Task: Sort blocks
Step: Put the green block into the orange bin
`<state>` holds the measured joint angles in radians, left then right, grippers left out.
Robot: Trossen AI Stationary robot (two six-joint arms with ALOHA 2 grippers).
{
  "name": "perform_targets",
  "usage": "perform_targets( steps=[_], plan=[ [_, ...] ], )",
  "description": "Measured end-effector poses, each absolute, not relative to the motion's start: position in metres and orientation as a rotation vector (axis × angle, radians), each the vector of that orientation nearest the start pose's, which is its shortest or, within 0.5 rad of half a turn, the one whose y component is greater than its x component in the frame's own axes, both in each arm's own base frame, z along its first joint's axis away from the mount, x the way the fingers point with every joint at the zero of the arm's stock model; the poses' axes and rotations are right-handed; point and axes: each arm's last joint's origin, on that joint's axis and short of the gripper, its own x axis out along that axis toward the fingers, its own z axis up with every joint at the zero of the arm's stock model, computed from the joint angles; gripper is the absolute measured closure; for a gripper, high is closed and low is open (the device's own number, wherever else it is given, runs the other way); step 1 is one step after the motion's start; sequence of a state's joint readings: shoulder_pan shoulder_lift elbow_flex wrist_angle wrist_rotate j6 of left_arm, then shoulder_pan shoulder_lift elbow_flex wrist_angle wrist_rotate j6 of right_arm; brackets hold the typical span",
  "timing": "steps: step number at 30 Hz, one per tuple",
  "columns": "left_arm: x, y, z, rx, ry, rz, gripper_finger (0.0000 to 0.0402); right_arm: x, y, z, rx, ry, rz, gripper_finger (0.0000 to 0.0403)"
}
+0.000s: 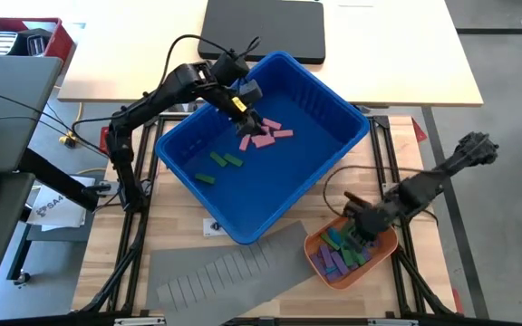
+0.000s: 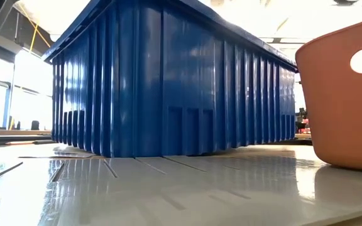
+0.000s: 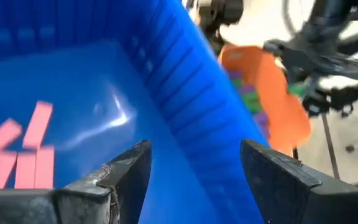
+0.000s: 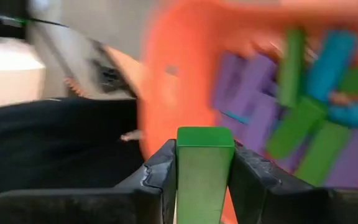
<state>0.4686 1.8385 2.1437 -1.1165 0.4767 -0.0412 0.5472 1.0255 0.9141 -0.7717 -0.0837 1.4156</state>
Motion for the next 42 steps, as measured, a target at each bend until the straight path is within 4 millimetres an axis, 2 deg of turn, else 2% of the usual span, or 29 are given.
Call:
perform_targets(
  steps=[5, 9, 13, 20, 26, 31, 36, 42],
  plan=[
    [0.313, 0.147, 0.42, -0.39, 0.883, 0.043, 0.0165, 0.156, 0.108, 0.236, 1.095, 1.224, -0.28, 0.0304],
    [0.304, 0.142, 0.409, -0.398, 1.017, 0.011, 0.0165, 0.149, 0.104, 0.209, 1.082, 1.294, -0.349, 0.0304],
    [0.306, 0.143, 0.387, -0.404, 1.105, -0.019, 0.0165, 0.143, 0.099, 0.19, 1.049, 1.328, -0.402, 0.0304],
    [0.307, 0.145, 0.331, -0.444, 1.299, 0.008, 0.0165, 0.136, 0.095, 0.17, 1.032, 1.345, -0.429, 0.0301],
    [0.305, 0.144, 0.297, -0.379, 1.418, 0.021, 0.0165, 0.137, 0.095, 0.173, 1.029, 1.342, -0.434, 0.0253],
    [0.306, 0.141, 0.28, -0.261, 1.457, -0.003, 0.0165, 0.142, 0.098, 0.188, 1.045, 1.323, -0.409, 0.0245],
    [0.307, 0.142, 0.263, -0.083, 1.495, -0.026, 0.0165, 0.147, 0.101, 0.219, 1.036, 1.297, -0.42, 0.0244],
    [0.311, 0.146, 0.234, 0.095, 1.443, -0.116, 0.0165, 0.147, 0.093, 0.269, 0.929, 1.124, -0.545, 0.0244]
  ],
)
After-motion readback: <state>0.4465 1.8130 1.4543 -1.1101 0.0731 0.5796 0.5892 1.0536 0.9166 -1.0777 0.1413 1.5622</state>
